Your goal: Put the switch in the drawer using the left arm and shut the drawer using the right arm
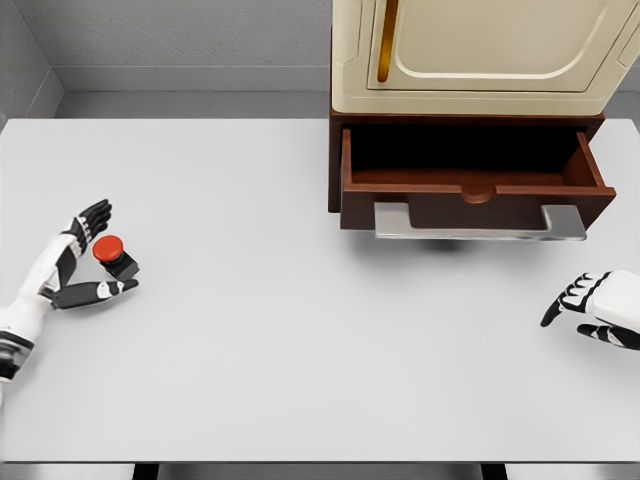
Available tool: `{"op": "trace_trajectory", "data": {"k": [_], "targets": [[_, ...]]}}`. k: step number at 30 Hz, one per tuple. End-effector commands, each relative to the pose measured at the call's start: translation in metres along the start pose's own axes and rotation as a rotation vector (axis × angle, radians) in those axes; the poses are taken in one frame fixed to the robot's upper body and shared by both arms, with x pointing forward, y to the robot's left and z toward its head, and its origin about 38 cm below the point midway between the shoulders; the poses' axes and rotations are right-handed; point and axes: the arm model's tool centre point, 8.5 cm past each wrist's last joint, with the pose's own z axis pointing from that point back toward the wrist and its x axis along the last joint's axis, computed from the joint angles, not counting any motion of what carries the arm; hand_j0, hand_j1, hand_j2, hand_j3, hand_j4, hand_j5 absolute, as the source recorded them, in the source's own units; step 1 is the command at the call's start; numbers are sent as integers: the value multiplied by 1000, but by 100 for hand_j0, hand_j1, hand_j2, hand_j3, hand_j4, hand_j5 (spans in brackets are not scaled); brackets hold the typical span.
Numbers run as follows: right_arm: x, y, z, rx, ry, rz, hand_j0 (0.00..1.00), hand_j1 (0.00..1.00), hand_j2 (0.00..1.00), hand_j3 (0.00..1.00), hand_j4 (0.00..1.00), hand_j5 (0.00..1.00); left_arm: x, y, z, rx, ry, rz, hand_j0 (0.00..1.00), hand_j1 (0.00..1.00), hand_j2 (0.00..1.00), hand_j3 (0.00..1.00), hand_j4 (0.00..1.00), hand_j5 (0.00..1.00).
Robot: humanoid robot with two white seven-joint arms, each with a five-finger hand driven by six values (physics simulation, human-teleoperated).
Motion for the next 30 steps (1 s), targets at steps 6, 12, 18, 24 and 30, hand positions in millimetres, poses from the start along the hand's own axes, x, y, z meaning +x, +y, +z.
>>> {"op": "trace_trajectory", "data": {"k": [6, 12, 18, 24, 30], "targets": [[0, -3, -3, -34, -2, -7, 60, 60, 60, 60, 60, 60, -8, 2, 1, 10, 68, 17, 95, 95, 95, 95, 95, 95], [0, -4, -3, -34, -1, -6, 60, 60, 60, 60, 60, 60, -11, 3, 3, 11, 78, 15, 84, 84, 84, 84, 84, 84], [0, -9, -4, -60, -3, -4, 60, 60, 60, 60, 60, 60, -11, 4, 3, 11, 77, 15, 78, 78, 78, 78, 78, 78], [0, -11, -5, -69, -3, -2, 60, 60, 60, 60, 60, 60, -11, 2, 3, 9, 78, 17, 74, 74, 74, 74, 74, 74], [0, -11, -5, -72, -3, -2, 60, 60, 60, 60, 60, 60, -12, 3, 4, 11, 81, 18, 55, 55, 55, 55, 55, 55]]}}
